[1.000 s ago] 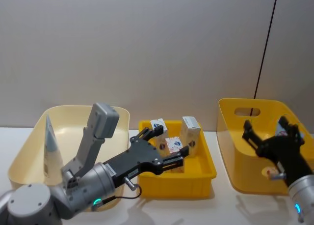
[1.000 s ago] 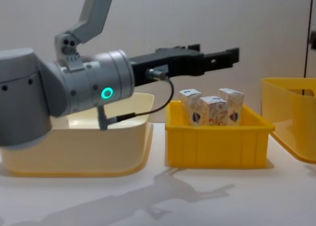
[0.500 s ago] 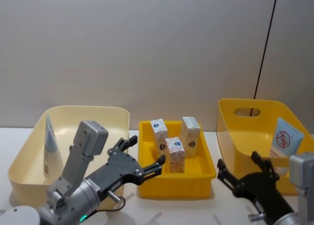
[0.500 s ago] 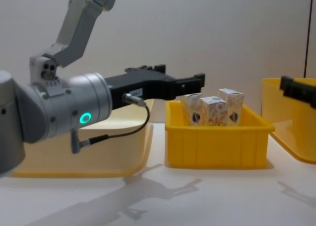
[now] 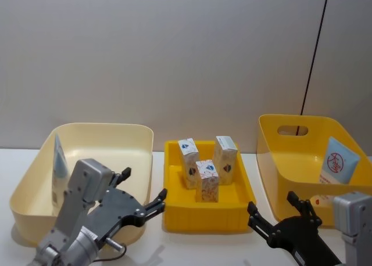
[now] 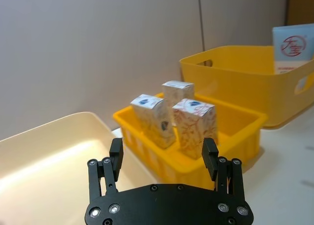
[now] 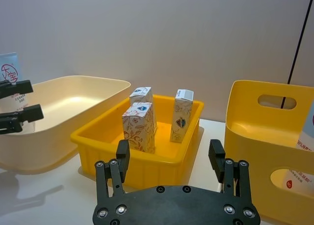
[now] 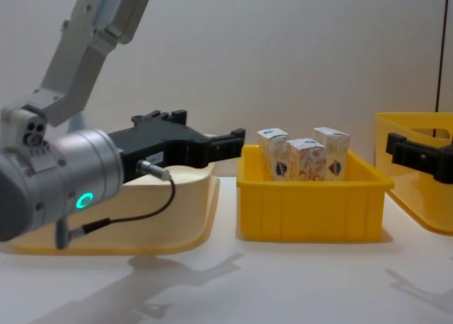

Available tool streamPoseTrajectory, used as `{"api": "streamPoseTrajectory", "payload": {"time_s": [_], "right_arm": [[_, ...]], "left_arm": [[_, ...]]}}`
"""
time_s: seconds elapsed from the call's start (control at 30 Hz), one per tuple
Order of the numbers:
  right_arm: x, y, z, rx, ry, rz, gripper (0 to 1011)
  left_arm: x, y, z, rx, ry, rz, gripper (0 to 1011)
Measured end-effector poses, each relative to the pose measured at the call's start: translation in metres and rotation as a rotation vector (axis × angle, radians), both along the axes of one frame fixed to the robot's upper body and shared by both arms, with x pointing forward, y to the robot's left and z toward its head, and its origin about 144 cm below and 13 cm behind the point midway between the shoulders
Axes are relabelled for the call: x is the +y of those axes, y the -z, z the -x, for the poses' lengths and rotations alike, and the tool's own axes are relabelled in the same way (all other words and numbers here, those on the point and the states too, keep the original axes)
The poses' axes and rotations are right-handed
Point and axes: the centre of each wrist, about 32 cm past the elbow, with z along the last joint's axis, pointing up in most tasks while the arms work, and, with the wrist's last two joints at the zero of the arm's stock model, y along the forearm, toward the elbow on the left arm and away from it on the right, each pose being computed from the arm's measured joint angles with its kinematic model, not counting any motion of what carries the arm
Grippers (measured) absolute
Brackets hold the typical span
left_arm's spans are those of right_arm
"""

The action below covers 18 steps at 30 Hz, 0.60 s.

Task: Bimanual collaborative sorting of washing and personal care products

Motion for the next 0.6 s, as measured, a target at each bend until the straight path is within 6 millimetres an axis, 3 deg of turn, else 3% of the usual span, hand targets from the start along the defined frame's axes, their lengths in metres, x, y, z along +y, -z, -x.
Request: {"api": "streamPoseTrajectory", "payload": {"time_s": [0.6], "right_arm": [[0.000,-0.001,-0.004,-0.001,-0.009,-0.006,1001]], "left_arm": [[0.009,0.009,0.025,-0.036,-0.160,-0.058,1002]]}}
